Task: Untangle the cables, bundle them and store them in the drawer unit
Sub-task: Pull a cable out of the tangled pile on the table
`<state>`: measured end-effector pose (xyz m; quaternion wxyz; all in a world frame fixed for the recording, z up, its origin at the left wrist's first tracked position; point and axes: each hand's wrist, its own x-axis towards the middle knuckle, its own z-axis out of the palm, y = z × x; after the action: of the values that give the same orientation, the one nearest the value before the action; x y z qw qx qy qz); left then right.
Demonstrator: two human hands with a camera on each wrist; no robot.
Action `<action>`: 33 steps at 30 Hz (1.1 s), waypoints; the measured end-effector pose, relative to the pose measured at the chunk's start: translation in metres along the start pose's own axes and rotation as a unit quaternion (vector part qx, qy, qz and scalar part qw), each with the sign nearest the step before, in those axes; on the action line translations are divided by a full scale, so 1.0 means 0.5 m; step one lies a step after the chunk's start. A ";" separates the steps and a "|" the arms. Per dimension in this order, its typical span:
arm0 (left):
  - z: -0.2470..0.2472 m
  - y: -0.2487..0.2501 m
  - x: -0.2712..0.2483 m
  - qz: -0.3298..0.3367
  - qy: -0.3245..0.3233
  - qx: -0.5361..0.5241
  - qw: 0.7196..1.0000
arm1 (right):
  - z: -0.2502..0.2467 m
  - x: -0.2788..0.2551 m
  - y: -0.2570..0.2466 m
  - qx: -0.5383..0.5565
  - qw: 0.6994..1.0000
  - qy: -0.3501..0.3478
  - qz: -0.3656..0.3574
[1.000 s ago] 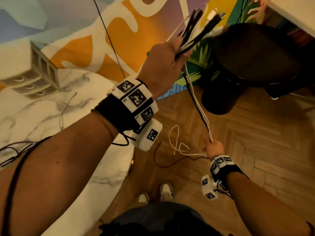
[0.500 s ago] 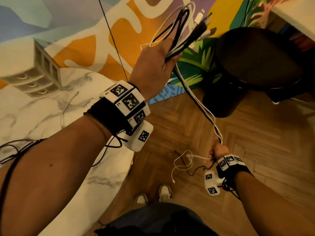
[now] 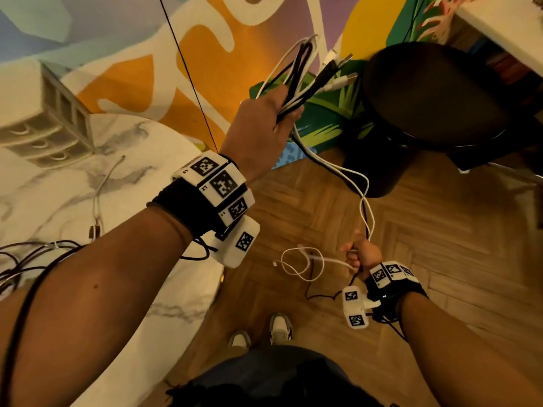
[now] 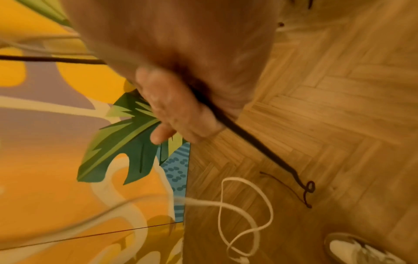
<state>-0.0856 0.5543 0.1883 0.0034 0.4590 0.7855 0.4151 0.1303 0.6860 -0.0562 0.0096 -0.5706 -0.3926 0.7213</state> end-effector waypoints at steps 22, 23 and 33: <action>0.108 -0.007 -0.124 -0.098 -0.392 -0.036 0.914 | 0.172 -0.184 -0.189 0.175 0.970 0.057 -0.157; 0.110 -0.008 -0.122 -0.093 -0.385 -0.020 0.918 | 0.176 -0.190 -0.190 0.191 0.970 0.039 -0.144; 0.127 -0.033 -0.113 -0.176 -0.362 -0.065 0.913 | 0.207 -0.243 -0.228 0.289 0.951 -0.049 -0.102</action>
<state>-0.0402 0.5506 0.1147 0.3901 0.4311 0.7699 0.2631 0.0374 0.6512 0.1127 0.2284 -0.4638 -0.2232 0.8264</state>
